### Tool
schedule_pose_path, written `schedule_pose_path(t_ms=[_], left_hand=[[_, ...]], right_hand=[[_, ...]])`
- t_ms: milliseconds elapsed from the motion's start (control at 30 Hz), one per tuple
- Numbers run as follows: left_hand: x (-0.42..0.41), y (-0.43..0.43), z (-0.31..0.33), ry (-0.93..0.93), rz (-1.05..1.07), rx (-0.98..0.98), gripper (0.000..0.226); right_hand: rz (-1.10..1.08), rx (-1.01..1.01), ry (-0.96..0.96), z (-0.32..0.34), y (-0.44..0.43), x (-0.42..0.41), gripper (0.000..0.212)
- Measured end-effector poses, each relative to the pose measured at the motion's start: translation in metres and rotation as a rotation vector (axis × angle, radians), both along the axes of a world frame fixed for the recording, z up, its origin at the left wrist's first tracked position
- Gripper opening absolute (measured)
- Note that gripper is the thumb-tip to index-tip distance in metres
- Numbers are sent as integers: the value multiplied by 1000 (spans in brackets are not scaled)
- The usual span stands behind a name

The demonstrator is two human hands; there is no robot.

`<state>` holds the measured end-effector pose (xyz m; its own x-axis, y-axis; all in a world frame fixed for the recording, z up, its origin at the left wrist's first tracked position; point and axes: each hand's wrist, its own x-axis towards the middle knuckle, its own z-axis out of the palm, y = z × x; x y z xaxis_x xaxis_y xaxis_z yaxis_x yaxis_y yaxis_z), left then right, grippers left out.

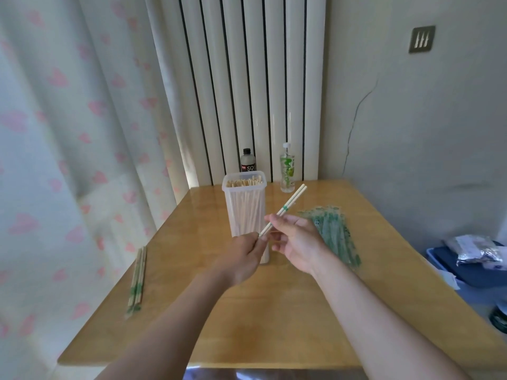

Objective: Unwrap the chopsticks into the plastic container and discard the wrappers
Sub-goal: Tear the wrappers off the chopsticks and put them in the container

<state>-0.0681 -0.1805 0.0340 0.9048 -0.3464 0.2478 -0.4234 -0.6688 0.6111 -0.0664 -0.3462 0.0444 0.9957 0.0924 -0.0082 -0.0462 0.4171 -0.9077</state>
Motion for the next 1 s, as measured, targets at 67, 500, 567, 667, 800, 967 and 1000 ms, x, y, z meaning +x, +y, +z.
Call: schedule_pose_path(t_ms=[67, 500, 567, 667, 800, 967, 1000], left_hand=[[0, 1, 1, -1, -12, -4, 45], [3, 12, -7, 94, 12, 72, 40], [3, 6, 0, 106, 3, 22, 35], [1, -10, 14, -7, -38, -56, 21], [2, -13, 18, -112, -53, 43, 19], [2, 4, 15, -112, -23, 203, 21], [1, 8, 16, -130, 0, 250, 20]], right_hand=[[14, -23, 1, -1, 1, -1, 22], [-158, 58, 21, 1, -12, 0, 9], [-158, 64, 22, -2, -9, 0, 11], [-140, 53, 21, -4, -2, -3, 14], [-206, 150, 46, -1, -11, -6, 21], [-322, 296, 65, -4, -40, -11, 20], [-349, 312, 75, -5, -45, -11, 20]])
